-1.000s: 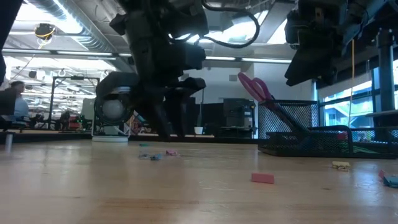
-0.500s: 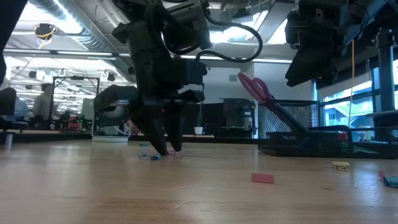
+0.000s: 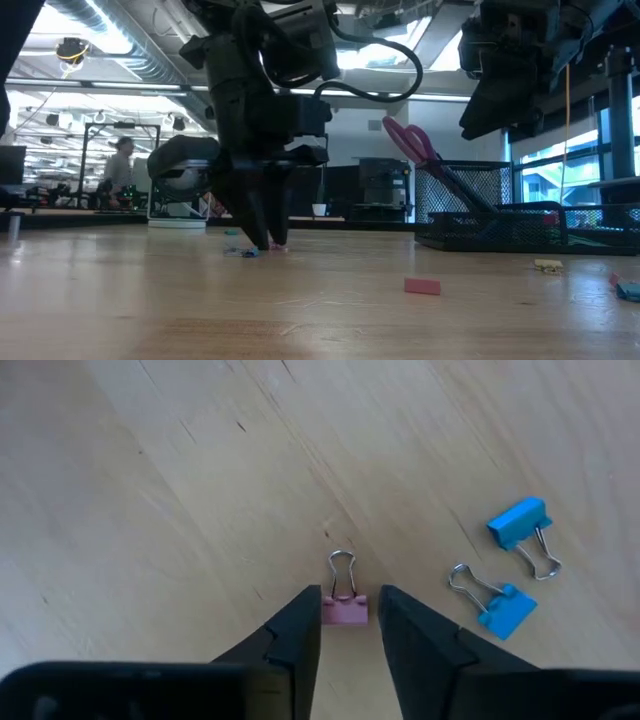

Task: Pick and place office supplies into organizer
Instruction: Put the pink binder clip into the black desk organizer

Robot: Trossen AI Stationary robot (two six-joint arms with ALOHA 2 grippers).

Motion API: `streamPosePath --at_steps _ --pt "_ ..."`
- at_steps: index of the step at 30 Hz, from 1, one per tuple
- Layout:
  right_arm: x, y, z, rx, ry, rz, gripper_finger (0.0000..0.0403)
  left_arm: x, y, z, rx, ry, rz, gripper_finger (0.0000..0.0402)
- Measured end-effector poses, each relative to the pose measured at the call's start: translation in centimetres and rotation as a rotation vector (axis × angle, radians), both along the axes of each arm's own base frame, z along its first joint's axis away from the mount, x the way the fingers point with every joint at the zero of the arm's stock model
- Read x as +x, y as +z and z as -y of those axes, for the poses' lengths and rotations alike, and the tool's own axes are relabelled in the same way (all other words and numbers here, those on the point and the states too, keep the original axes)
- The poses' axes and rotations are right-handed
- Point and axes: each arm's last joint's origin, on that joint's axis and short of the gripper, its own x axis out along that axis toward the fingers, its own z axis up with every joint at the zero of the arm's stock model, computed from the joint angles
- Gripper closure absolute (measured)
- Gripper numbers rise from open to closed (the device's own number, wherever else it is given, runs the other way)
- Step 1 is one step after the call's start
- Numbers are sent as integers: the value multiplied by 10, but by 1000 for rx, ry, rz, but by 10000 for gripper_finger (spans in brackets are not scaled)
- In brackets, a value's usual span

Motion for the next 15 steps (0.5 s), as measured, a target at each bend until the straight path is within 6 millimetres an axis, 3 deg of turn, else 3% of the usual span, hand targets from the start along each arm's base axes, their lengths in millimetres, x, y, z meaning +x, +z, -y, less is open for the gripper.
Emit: streamPosePath --at_steps 15 --pt "0 0 0 1 0 0 313 1 6 -1 -89 90 17 338"
